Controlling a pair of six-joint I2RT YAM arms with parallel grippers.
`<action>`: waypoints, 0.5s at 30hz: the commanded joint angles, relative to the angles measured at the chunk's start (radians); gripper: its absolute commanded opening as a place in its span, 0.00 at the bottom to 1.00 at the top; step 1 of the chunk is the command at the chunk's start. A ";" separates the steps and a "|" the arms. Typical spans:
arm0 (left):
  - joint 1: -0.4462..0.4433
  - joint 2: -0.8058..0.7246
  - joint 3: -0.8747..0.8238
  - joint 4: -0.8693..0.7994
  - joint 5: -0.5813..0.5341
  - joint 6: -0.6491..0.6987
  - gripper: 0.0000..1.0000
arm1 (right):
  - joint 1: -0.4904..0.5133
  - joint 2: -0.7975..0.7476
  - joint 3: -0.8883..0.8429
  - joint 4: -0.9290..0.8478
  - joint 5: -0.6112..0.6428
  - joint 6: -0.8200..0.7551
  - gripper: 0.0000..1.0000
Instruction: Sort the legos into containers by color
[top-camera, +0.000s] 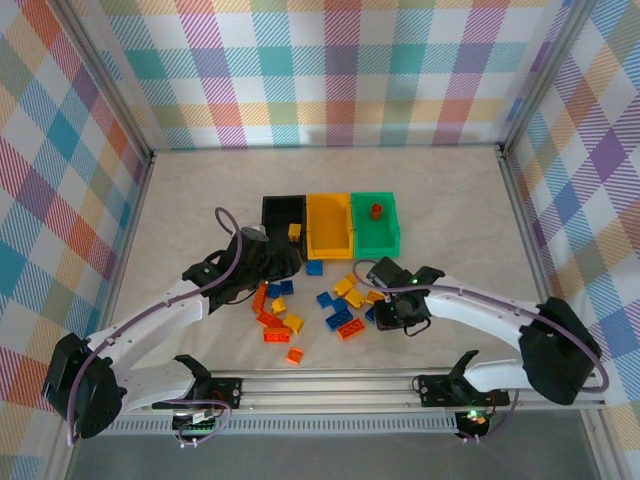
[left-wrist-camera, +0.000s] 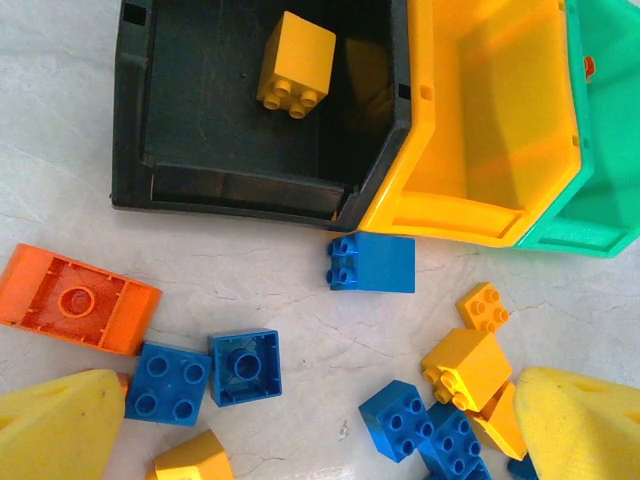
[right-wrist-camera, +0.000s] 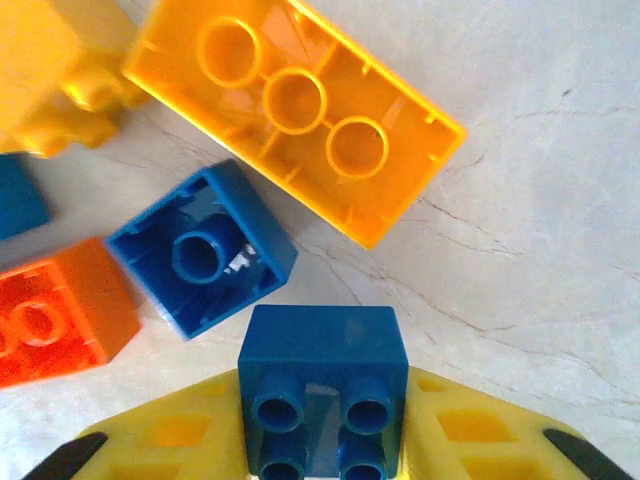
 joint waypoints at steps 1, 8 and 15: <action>0.011 -0.028 -0.020 -0.006 -0.014 -0.012 1.00 | 0.002 -0.041 0.097 -0.076 0.025 -0.041 0.34; 0.011 -0.055 -0.036 -0.015 -0.022 -0.016 1.00 | -0.041 0.128 0.373 0.028 0.004 -0.116 0.33; 0.012 -0.077 -0.054 -0.039 -0.005 -0.034 1.00 | -0.100 0.538 0.779 0.110 -0.033 -0.144 0.33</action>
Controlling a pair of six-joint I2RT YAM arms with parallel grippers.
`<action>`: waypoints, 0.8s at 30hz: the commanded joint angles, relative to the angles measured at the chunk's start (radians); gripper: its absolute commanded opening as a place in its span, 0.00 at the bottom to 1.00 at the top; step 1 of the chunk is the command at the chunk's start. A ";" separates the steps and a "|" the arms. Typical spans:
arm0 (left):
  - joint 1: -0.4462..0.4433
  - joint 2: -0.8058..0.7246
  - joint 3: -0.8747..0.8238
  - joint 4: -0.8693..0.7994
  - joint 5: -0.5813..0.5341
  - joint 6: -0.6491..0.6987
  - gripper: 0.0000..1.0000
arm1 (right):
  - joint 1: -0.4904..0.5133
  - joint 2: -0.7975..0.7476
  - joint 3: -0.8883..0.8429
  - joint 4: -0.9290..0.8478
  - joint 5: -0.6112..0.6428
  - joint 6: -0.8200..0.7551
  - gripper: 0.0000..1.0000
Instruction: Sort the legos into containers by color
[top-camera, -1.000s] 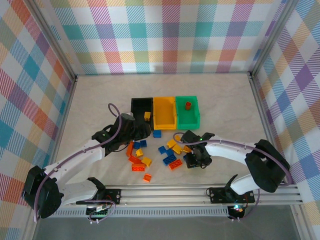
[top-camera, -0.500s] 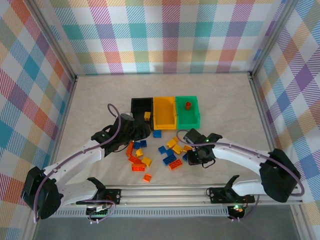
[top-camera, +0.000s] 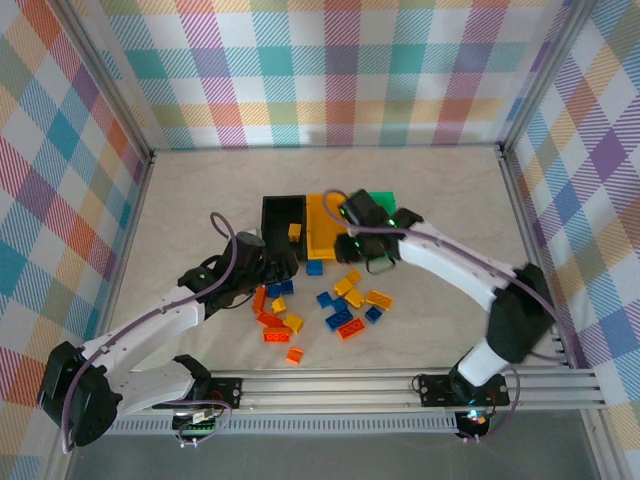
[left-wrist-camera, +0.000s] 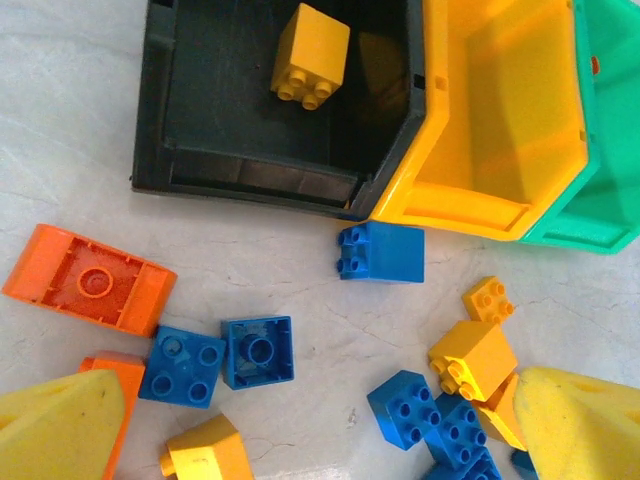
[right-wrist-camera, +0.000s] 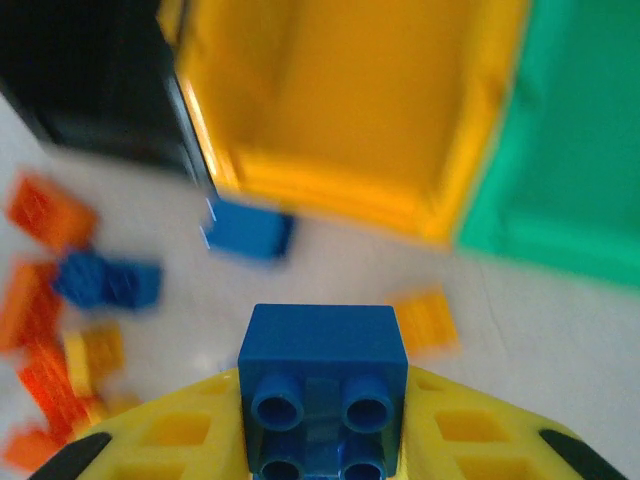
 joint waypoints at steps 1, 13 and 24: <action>0.011 -0.031 -0.016 -0.041 -0.002 -0.018 1.00 | -0.027 0.195 0.188 0.023 -0.020 -0.038 0.33; 0.012 -0.089 -0.041 -0.074 -0.003 -0.007 1.00 | -0.068 0.495 0.498 -0.069 0.028 -0.039 0.52; 0.015 -0.097 -0.024 -0.064 0.013 0.017 1.00 | -0.054 0.193 0.235 0.040 -0.001 -0.022 0.66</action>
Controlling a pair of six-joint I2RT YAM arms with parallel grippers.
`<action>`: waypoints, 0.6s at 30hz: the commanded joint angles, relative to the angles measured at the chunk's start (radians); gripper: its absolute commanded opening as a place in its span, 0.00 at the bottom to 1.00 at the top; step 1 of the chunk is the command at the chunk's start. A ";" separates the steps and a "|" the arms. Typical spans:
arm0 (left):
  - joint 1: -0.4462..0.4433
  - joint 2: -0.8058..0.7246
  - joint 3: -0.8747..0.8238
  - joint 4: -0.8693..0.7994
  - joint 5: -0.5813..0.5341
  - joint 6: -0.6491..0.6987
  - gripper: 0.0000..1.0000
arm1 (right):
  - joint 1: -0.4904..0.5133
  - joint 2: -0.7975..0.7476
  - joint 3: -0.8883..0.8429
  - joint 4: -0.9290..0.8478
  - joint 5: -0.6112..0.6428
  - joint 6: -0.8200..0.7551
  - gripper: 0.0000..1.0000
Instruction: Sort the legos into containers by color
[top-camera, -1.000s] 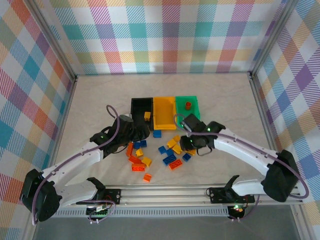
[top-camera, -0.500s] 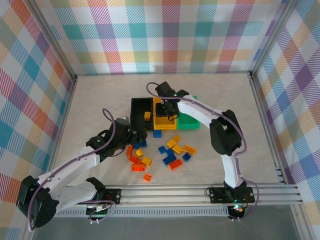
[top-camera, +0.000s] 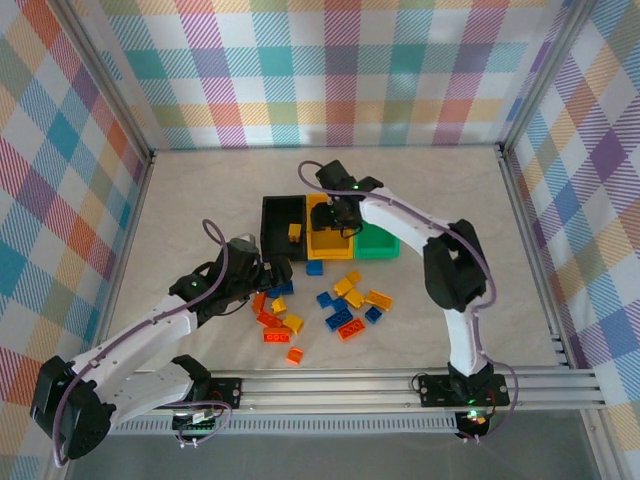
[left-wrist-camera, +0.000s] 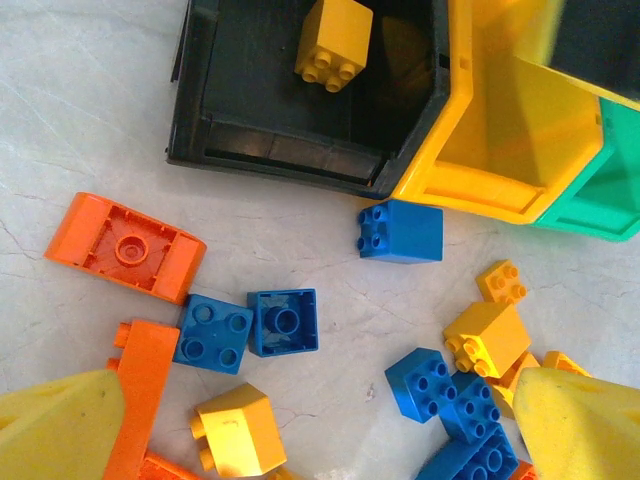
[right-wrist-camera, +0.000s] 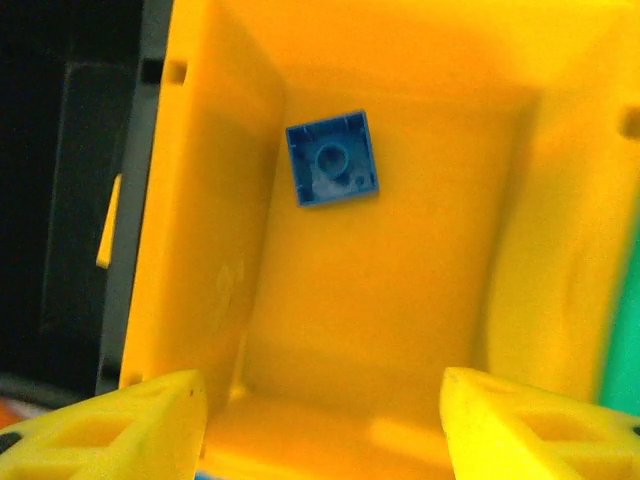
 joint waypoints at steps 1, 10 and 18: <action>0.012 -0.016 0.013 -0.012 0.012 0.022 1.00 | 0.021 -0.209 -0.155 0.062 -0.019 0.009 0.67; 0.012 0.009 0.013 0.013 0.041 0.024 1.00 | 0.084 -0.523 -0.629 0.116 -0.091 0.044 0.65; 0.012 0.017 0.003 0.007 0.044 0.013 1.00 | 0.134 -0.484 -0.744 0.156 -0.098 -0.033 0.64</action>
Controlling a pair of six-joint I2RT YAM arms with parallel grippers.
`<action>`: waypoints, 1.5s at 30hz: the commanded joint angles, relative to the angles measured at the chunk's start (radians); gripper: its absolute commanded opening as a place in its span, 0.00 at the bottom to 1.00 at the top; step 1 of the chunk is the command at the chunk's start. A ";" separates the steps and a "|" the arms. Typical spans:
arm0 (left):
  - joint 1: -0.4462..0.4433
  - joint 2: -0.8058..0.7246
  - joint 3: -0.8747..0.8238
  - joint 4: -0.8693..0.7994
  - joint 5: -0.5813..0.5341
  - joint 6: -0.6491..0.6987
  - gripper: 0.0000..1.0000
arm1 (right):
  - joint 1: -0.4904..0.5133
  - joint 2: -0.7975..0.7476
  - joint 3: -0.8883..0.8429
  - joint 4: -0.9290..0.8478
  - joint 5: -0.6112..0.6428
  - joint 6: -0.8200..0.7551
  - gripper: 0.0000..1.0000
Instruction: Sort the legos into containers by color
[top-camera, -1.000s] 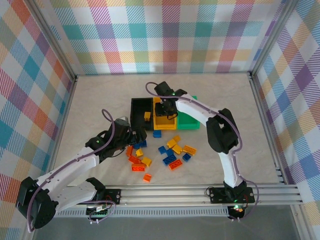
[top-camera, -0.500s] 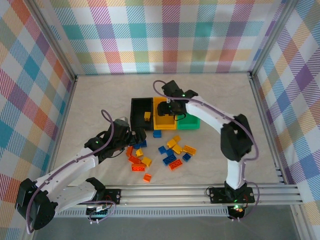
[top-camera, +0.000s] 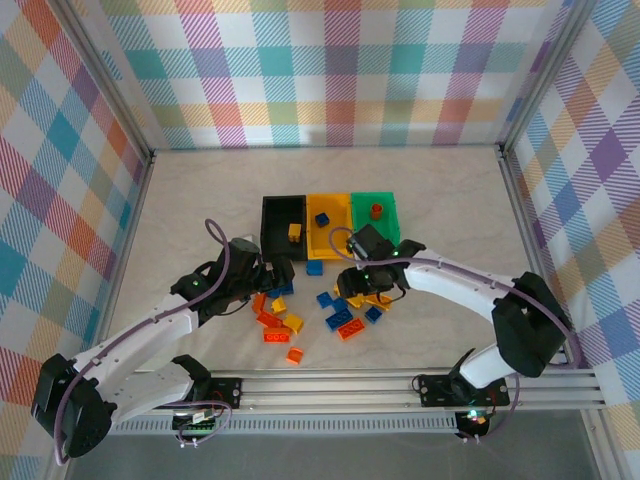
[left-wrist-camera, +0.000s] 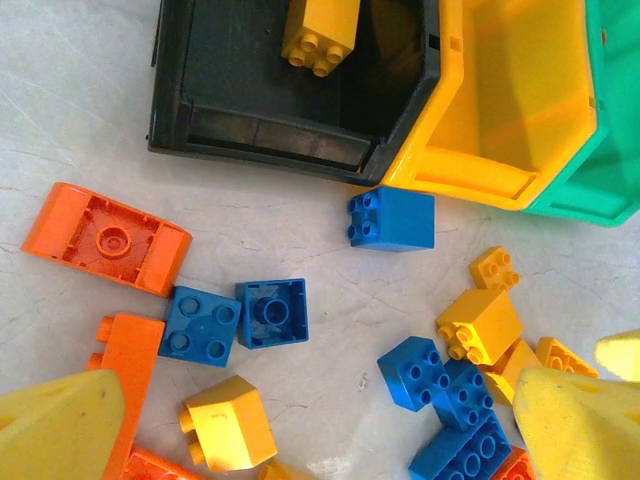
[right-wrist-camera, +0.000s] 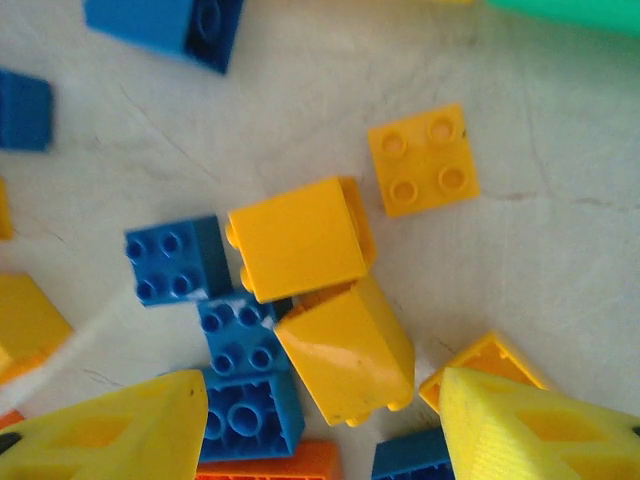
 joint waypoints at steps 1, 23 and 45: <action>0.014 0.005 0.005 0.001 0.010 0.007 1.00 | 0.012 0.037 -0.013 0.045 -0.008 -0.048 0.64; 0.017 0.029 0.036 -0.013 0.006 0.004 1.00 | 0.041 0.197 -0.003 0.035 0.074 -0.101 0.49; 0.017 0.033 0.027 0.006 0.020 -0.010 1.00 | 0.038 0.120 -0.069 0.007 0.153 -0.040 0.53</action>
